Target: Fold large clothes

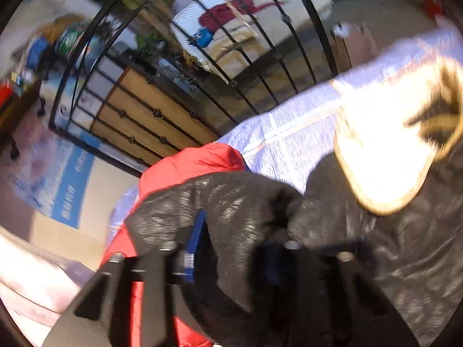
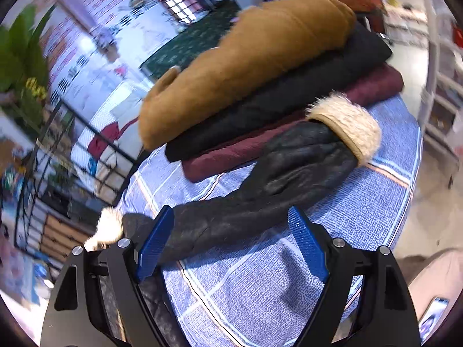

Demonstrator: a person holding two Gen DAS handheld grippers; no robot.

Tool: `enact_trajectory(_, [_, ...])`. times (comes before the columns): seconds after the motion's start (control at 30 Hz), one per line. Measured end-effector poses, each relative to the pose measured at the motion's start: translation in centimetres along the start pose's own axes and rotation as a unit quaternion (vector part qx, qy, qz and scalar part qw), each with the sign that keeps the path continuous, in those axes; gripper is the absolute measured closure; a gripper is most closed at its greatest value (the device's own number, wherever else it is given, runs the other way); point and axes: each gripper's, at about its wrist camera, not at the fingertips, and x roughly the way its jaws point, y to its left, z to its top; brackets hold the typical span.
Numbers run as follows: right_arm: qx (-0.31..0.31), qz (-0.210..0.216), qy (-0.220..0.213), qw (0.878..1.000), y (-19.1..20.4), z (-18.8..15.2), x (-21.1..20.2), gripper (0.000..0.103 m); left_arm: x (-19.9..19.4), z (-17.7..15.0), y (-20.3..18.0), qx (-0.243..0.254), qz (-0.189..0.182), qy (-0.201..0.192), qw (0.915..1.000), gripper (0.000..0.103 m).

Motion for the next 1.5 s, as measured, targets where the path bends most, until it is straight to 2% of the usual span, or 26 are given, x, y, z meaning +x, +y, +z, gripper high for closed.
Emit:
enact_trajectory(0.07, [-0.017, 0.009, 0.008, 1.0, 1.2, -0.6, 0.5, 0.022, -1.6, 0.1, 4.9, -0.101, -0.075, -0.012, 0.9919, 0.08])
enact_trajectory(0.1, [-0.019, 0.017, 0.014, 1.0, 1.7, -0.9, 0.8, 0.022, -2.5, -0.5, 7.2, -0.15, -0.097, -0.024, 0.9836, 0.081])
enact_trajectory(0.13, [-0.021, 0.031, 0.022, 0.999, 2.5, -1.2, 1.3, 0.022, -3.9, -1.6, 9.9, -0.206, -0.133, -0.049, 0.9682, 0.082])
enact_trajectory(0.2, [-0.034, 0.057, 0.031, 0.997, 4.3, -2.0, 1.8, 0.022, -7.4, -5.3, 14.3, -0.295, -0.19, -0.131, 0.9271, 0.083])
enact_trajectory(0.27, [-0.064, 0.096, 0.037, 0.993, 7.0, -3.1, 2.1, 0.022, -10.6, -10.6, 18.1, -0.384, -0.213, -0.207, 0.8745, 0.082])
enact_trajectory(0.3, [-0.089, 0.122, 0.047, 0.987, 8.6, -4.0, 2.5, 0.022, -11.2, -13.8, 19.5, -0.435, -0.218, -0.221, 0.8456, 0.075])
enact_trajectory(0.33, [-0.116, 0.147, 0.07, 0.98, 10.4, -5.2, 3.3, 0.022, -11.0, -16.0, 20.2, -0.473, -0.217, -0.219, 0.8255, 0.071])
enact_trajectory(0.37, [-0.136, 0.161, 0.096, 0.973, 12.0, -6.5, 4.2, 0.022, -10.1, -18.5, 20.4, -0.508, -0.226, -0.196, 0.8082, 0.067])
enact_trajectory(0.4, [-0.157, 0.175, 0.127, 0.964, 13.7, -8.0, 5.2, 0.022, -8.8, -20.3, 20.2, -0.521, -0.234, -0.158, 0.8052, 0.065])
enact_trajectory(0.43, [-0.178, 0.186, 0.16, 0.953, 15.6, -10.0, 6.3, 0.022, -7.5, -21.8, 19.7, -0.529, -0.231, -0.12, 0.8078, 0.064])
enact_trajectory(0.47, [-0.199, 0.19, 0.187, 0.943, 17.2, -11.7, 7.2, 0.022, -6.6, -23.1, 19.3, -0.536, -0.221, -0.094, 0.8093, 0.058])
enact_trajectory(0.5, [-0.226, 0.193, 0.21, 0.932, 19.0, -13.9, 7.9, 0.022, -5.7, -24.9, 19.0, -0.552, -0.206, -0.07, 0.8051, 0.051])
enact_trajectory(0.53, [-0.255, 0.188, 0.224, 0.922, 20.8, -16.2, 8.5, 0.022, -5.2, -26.3, 18.7, -0.568, -0.198, -0.059, 0.797, 0.047])
enact_trajectory(0.6, [-0.299, 0.161, 0.252, 0.906, 23.4, -20.1, 9.5, 0.022, -4.2, -29.5, 18.7, -0.608, -0.185, -0.033, 0.7716, 0.031])
enact_trajectory(0.63, [-0.317, 0.15, 0.266, 0.898, 24.3, -22.0, 10.0, 0.022, -3.9, -30.7, 18.7, -0.623, -0.185, -0.024, 0.7599, 0.03])
enact_trajectory(0.7, [-0.326, 0.144, 0.281, 0.891, 25.0, -24.3, 10.6, 0.022, -4.0, -32.7, 18.9, -0.63, -0.202, -0.03, 0.7489, 0.027])
enact_trajectory(0.77, [-0.33, 0.14, 0.288, 0.888, 24.9, -25.6, 10.9, 0.022, -4.7, -34.0, 19.0, -0.619, -0.204, -0.033, 0.7577, 0.023])
enact_trajectory(0.83, [-0.329, 0.14, 0.291, 0.887, 24.5, -25.9, 11.3, 0.022, -5.9, -35.8, 20.3, -0.602, -0.193, -0.037, 0.7743, 0.022])
enact_trajectory(0.93, [-0.302, 0.15, 0.302, 0.891, 23.6, -25.2, 12.0, 0.022, -7.9, -38.8, 22.4, -0.605, -0.188, -0.046, 0.7723, 0.022])
enact_trajectory(1.03, [-0.275, 0.155, 0.314, 0.895, 23.1, -24.8, 12.5, 0.022, -11.9, -41.9, 25.6, -0.615, -0.108, -0.062, 0.7783, 0.018])
enact_trajectory(1.1, [-0.285, 0.149, 0.315, 0.893, 23.6, -25.3, 12.8, 0.022, -14.6, -43.4, 27.0, -0.614, -0.053, -0.069, 0.7842, 0.018])
enact_trajectory(1.13, [-0.293, 0.146, 0.313, 0.891, 23.7, -25.5, 12.9, 0.022, -15.9, -44.3, 27.5, -0.611, -0.042, -0.078, 0.7871, 0.018])
enact_trajectory(1.2, [-0.313, 0.137, 0.306, 0.889, 24.0, -26.1, 12.9, 0.022, -17.5, -44.5, 28.0, -0.601, -0.05, -0.091, 0.7924, 0.016])
enact_trajectory(1.3, [-0.331, 0.127, 0.301, 0.885, 24.5, -26.6, 12.8, 0.021, -17.6, -43.4, 27.7, -0.576, -0.065, -0.09, 0.8099, 0.014])
enact_trajectory(1.47, [-0.333, 0.128, 0.303, 0.884, 24.5, -26.3, 12.7, 0.02, -15.2, -41.5, 27.1, -0.538, -0.043, -0.094, 0.8365, 0.012])
enact_trajectory(1.5, [-0.33, 0.131, 0.304, 0.884, 24.4, -26.2, 12.7, 0.02, -14.2, -40.8, 27.5, -0.525, -0.035, -0.097, 0.845, 0.012])
